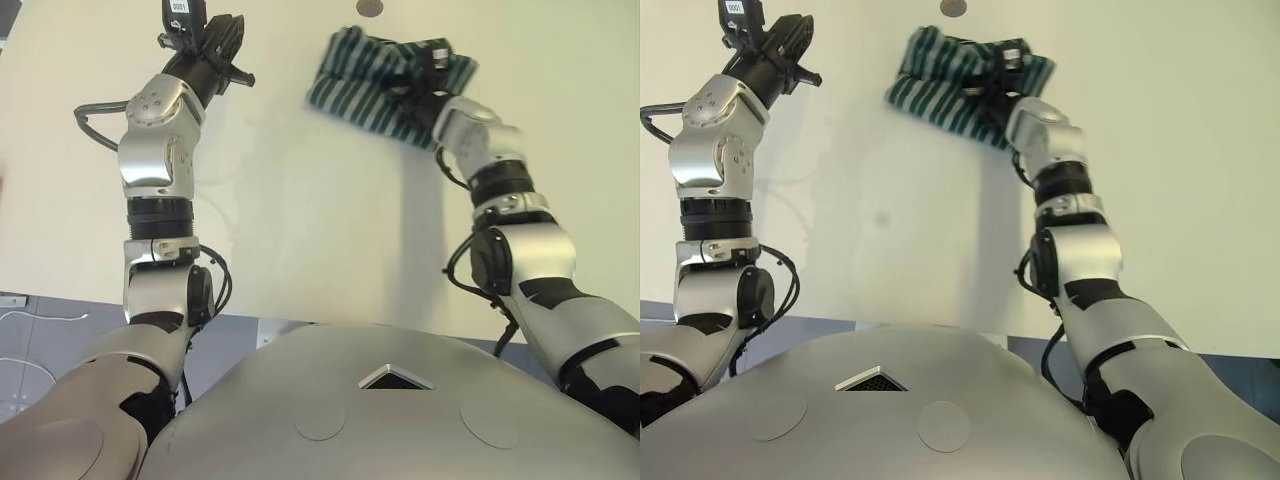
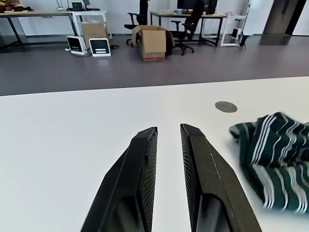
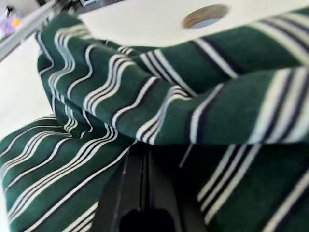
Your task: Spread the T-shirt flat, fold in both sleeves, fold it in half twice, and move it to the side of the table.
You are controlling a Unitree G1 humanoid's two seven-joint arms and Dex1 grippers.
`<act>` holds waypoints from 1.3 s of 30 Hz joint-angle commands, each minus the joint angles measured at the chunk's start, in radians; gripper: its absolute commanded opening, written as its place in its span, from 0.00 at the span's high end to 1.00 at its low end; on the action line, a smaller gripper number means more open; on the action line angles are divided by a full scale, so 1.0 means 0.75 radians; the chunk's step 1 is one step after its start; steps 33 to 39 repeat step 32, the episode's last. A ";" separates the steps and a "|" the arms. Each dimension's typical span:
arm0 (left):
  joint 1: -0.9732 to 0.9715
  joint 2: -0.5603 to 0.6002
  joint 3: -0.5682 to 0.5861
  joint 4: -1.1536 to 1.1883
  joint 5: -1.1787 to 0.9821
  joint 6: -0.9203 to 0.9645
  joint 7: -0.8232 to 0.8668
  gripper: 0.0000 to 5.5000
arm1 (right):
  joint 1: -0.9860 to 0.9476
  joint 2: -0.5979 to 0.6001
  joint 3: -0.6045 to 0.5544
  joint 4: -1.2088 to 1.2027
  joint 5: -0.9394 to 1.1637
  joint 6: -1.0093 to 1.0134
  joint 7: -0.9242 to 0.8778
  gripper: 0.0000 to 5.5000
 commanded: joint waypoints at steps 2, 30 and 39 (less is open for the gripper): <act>0.236 -0.060 0.096 -0.234 -0.009 0.063 0.164 0.84 | 0.774 -0.338 -0.478 0.006 0.047 0.308 -0.496 0.99; 0.105 -0.233 0.042 -0.146 0.043 -0.142 0.327 0.99 | 0.520 -0.035 0.069 -1.396 -0.381 0.066 -0.794 1.00; 0.079 -0.207 0.059 -0.111 0.039 -0.132 0.313 0.99 | 0.584 0.026 0.115 -1.464 -0.428 0.054 -0.824 1.00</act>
